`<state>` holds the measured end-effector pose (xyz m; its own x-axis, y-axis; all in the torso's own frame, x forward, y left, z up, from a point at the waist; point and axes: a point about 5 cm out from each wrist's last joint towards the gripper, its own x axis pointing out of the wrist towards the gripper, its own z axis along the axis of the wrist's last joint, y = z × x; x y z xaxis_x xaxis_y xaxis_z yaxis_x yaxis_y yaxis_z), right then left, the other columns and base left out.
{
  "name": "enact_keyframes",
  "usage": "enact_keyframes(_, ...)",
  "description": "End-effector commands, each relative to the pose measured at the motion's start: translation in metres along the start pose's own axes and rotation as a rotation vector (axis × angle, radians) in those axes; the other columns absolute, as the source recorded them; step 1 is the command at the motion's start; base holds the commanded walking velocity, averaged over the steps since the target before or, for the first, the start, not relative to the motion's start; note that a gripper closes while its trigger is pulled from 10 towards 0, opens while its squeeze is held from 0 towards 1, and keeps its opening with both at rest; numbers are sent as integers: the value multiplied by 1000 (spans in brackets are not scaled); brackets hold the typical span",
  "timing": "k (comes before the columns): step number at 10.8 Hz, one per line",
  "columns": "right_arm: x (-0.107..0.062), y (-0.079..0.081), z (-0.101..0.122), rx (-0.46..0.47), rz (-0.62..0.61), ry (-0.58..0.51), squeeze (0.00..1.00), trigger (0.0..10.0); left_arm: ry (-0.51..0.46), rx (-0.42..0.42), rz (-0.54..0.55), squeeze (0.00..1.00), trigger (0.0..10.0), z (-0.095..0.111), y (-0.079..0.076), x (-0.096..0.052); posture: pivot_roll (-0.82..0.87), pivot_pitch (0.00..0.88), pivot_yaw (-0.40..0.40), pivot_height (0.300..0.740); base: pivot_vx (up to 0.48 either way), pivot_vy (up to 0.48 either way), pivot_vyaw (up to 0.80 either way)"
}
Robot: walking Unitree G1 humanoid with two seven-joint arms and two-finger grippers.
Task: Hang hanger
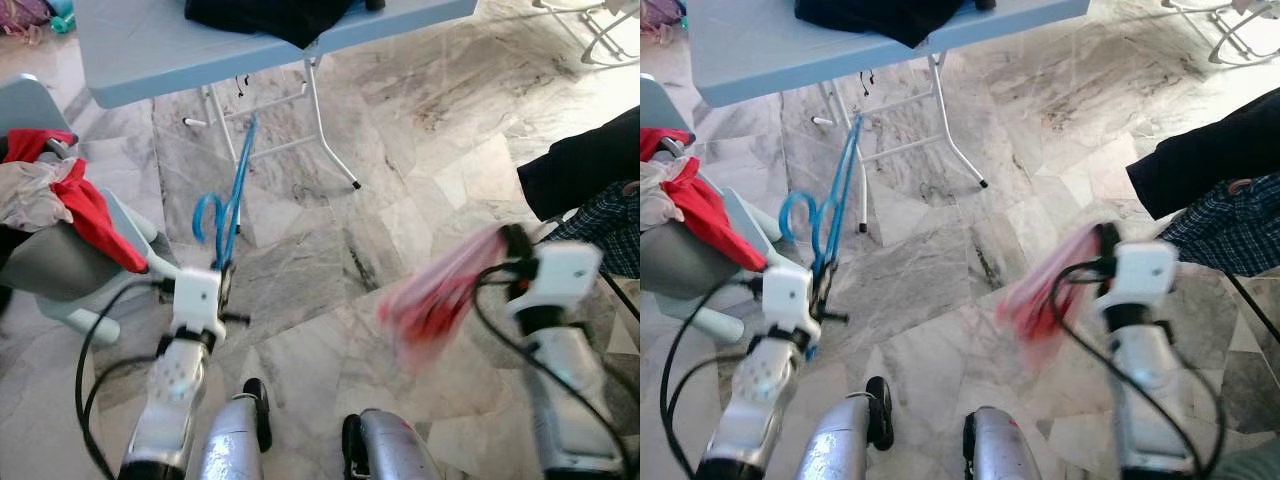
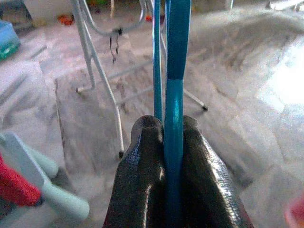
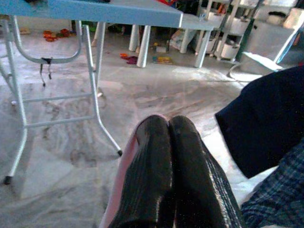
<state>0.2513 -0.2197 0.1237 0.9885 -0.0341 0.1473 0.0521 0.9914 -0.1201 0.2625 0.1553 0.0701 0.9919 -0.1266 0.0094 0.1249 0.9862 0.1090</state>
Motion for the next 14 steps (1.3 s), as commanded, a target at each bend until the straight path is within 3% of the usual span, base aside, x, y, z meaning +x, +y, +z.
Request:
enact_keyframes(1,0,2,7,5,10,-28,0,0,-15,-1,0,0,10000,2,1,-1,-86,205,-18,740,0,0,0)
enact_keyframes(2,11,12,25,-3,52,-90,0,0,-85,5,-16,0,10000,19,0,10,-83,197,-18,740,274,0,0)
enact_keyframes(4,27,19,50,-6,73,-183,0,0,-128,2,0,0,10000,29,2,16,-79,190,-24,740,313,0,0)
enact_keyframes(7,35,24,56,0,81,-202,0,0,-145,6,4,0,10000,33,3,17,-71,188,-27,740,480,0,533)
enact_keyframes(11,41,20,61,4,56,-224,0,0,-184,16,0,0,10000,44,4,21,-65,193,-24,740,480,0,0)
enact_keyframes(14,59,18,79,-29,78,-301,0,0,-189,13,-3,0,10000,45,2,22,-65,191,-23,740,480,0,0)
